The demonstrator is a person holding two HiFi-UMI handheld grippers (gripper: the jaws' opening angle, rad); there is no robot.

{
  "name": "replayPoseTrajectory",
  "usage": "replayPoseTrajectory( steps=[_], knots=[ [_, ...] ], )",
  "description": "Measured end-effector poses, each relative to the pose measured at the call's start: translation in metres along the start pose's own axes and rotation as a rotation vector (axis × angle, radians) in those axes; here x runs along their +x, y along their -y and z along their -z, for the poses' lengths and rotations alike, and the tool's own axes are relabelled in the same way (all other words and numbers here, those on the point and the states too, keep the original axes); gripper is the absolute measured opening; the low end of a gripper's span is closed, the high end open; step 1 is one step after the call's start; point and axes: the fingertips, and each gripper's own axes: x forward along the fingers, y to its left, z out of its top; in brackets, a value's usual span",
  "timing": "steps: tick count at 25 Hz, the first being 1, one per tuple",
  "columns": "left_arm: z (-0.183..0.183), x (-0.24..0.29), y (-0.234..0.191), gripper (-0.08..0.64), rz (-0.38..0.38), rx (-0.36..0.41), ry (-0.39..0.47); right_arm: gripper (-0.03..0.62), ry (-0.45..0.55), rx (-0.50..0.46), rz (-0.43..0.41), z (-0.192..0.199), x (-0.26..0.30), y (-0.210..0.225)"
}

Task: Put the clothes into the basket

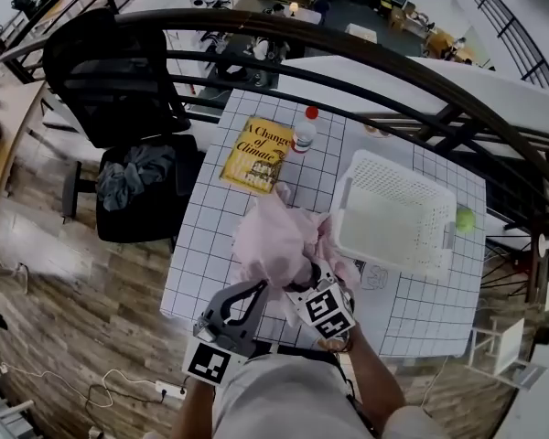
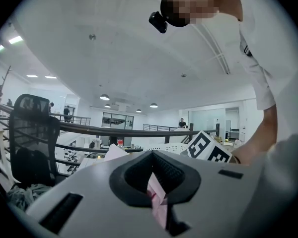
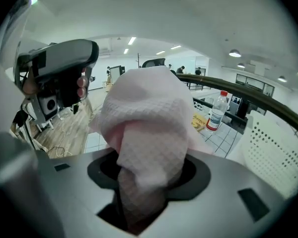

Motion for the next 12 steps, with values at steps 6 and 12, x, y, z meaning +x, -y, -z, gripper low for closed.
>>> replayPoseTrajectory(
  steps=[6,12],
  knots=[
    [-0.017,-0.004,0.008,0.000,0.019,0.011,0.018,0.235,0.094,0.017,0.004,-0.030,-0.027,0.002],
    [-0.034,-0.001,0.016,0.000,0.059,0.052,0.032,0.235,0.172,0.036,0.039,-0.061,-0.058,0.016]
  ],
)
